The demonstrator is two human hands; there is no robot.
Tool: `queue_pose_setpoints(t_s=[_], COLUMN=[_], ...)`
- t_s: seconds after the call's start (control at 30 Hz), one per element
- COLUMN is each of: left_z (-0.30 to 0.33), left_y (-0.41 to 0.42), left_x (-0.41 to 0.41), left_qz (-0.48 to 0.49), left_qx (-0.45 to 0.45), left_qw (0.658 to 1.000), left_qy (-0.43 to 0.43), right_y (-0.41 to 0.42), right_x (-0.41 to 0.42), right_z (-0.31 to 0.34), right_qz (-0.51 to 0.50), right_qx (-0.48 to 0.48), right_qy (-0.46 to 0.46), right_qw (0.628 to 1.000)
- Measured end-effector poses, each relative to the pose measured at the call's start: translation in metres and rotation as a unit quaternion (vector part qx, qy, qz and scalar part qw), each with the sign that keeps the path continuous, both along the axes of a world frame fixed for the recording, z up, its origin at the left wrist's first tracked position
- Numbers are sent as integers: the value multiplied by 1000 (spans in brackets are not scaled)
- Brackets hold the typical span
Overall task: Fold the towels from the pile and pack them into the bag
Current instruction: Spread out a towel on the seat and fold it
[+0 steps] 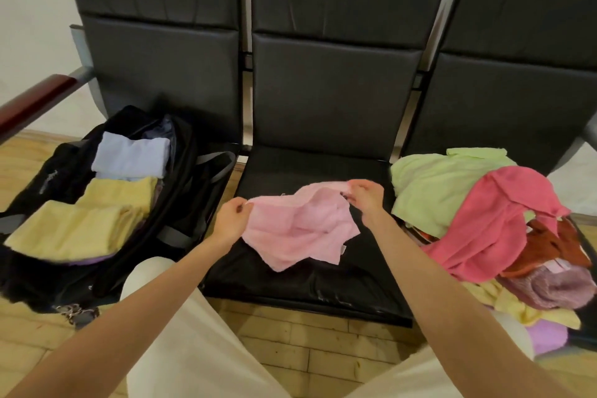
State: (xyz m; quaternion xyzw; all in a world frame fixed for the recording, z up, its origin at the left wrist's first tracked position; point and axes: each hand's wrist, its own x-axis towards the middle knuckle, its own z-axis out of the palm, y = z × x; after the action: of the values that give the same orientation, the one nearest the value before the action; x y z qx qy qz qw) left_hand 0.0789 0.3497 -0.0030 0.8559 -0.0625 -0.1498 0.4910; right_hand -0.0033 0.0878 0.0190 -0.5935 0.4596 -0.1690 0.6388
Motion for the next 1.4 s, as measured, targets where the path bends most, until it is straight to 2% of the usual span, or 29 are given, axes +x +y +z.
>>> queue_pose_setpoints(t_s=[0.07,0.13,0.27,0.37,0.47,0.73,0.9,0.97,1.03,1.23,1.3,1.4], left_z=[-15,-25,-24,-21,-21,-22,-22,-22,-19,1,14,28], left_y=[6,9,12,16,17,14,17,22,28,45,48,50], left_x=[1,0,-4,-2,3,4,4,2,-1,-6,-7,-8], left_qz=[2,32,114,85,77,38,17,-11,-41,-98,-134,-151], left_qx=[34,20,-63,-76,-60,-31,1,15,15,18,4,-11], left_qw=[999,995,985,992,994,998,999,997,993,980,971,970], left_qy=[42,90,116,61,40,26,49,76,110,174,197,191], right_y=[1,7,18,24,25,27,27,30,35,35,31,25], right_x=[-18,-37,-64,-74,-75,-63,-51,-49,-49,-54,-57,-65], right_z=[-37,-66,-88,-92,-106,-126,-120,-122,-124,-114,-105,-80], right_qz=[53,101,207,307,396,435,495,498,488,453,405,273], right_qx=[-74,-82,-180,-263,-293,-315,-347,-365,-374,-377,-386,-416], right_qy=[133,192,187,186,220,288,330,334,339,308,278,186], right_qw=[987,973,943,895,842,793,725,712,712,747,781,847])
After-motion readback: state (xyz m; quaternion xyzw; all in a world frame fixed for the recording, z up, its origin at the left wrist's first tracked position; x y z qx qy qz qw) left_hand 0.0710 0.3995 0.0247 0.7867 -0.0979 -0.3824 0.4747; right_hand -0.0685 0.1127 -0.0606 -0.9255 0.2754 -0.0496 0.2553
